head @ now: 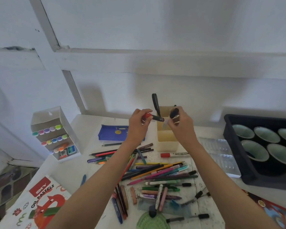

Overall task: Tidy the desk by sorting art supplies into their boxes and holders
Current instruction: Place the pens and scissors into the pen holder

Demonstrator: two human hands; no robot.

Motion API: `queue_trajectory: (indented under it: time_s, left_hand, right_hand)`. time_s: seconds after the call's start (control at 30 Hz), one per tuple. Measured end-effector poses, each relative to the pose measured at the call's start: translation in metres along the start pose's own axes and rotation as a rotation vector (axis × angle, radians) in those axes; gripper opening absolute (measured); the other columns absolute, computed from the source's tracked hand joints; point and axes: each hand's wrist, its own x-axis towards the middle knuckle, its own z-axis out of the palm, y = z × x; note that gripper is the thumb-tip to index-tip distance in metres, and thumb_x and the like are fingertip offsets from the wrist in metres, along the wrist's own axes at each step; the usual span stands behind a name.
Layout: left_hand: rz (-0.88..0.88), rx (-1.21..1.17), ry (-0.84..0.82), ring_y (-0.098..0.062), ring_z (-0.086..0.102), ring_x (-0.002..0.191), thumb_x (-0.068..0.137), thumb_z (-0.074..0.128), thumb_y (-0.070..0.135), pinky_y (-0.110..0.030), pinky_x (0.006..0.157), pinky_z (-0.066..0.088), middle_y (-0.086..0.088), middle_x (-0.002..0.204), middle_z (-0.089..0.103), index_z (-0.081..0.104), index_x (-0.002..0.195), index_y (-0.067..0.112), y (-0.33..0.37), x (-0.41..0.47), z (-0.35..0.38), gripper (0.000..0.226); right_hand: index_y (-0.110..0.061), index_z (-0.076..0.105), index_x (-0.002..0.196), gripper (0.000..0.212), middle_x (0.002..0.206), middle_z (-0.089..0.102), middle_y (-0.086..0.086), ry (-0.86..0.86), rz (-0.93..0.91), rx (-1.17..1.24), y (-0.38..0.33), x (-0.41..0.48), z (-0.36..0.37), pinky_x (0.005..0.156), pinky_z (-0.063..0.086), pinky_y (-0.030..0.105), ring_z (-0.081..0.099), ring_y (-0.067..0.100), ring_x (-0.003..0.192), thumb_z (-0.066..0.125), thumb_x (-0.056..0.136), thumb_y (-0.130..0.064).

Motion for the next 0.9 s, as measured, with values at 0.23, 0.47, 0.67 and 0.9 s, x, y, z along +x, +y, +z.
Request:
queue_trajectory:
  time_s: [0.23, 0.47, 0.67, 0.9]
  left_hand:
    - [-0.076, 0.055, -0.110, -0.004, 0.055, 0.072, 0.088, 0.061, 0.003, -0.009, 0.077, 0.047, -0.001, 0.092, 0.054, 0.061, 0.123, 0.010, -0.002, 0.010, 0.018, 0.036]
    - [-0.176, 0.065, -0.142, -0.013, 0.060, 0.083, 0.088, 0.061, 0.003, -0.015, 0.079, 0.047, -0.005, 0.107, 0.055, 0.058, 0.126, 0.012, -0.012, -0.005, 0.006, 0.039]
    - [-0.243, 0.123, -0.133, -0.014, 0.056, 0.086, 0.088, 0.056, -0.001, -0.002, 0.073, 0.040, -0.007, 0.110, 0.056, 0.063, 0.115, 0.008, -0.035, -0.044, -0.018, 0.029]
    - [-0.073, 0.186, -0.638, -0.010, 0.057, 0.080, 0.089, 0.061, 0.007, -0.027, 0.078, 0.048, 0.002, 0.091, 0.064, 0.072, 0.095, 0.011, -0.011, -0.099, -0.008, 0.013]
  right_hand:
    - [-0.008, 0.054, 0.120, 0.028, 0.097, 0.065, 0.002, -0.118, 0.040, -0.081, 0.006, 0.007, 0.018, 0.066, 0.046, 0.008, 0.056, 0.005, 0.067, 0.057, 0.093, -0.015]
    - [-0.006, 0.058, 0.120, 0.029, 0.094, 0.062, 0.000, -0.084, 0.099, -0.110, 0.020, -0.014, 0.012, 0.065, 0.038, 0.000, 0.055, 0.007, 0.076, 0.057, 0.091, -0.009]
    - [-0.005, 0.067, 0.093, 0.012, 0.084, 0.067, 0.006, -0.052, 0.157, -0.205, 0.062, -0.056, -0.006, 0.062, 0.039, 0.010, 0.056, 0.011, 0.068, 0.057, 0.088, -0.001]
    - [-0.008, 0.062, 0.109, 0.025, 0.107, 0.063, 0.011, -0.480, 0.329, -0.398, 0.092, -0.074, -0.001, 0.077, 0.046, 0.030, 0.058, 0.023, 0.090, 0.056, 0.085, -0.004]
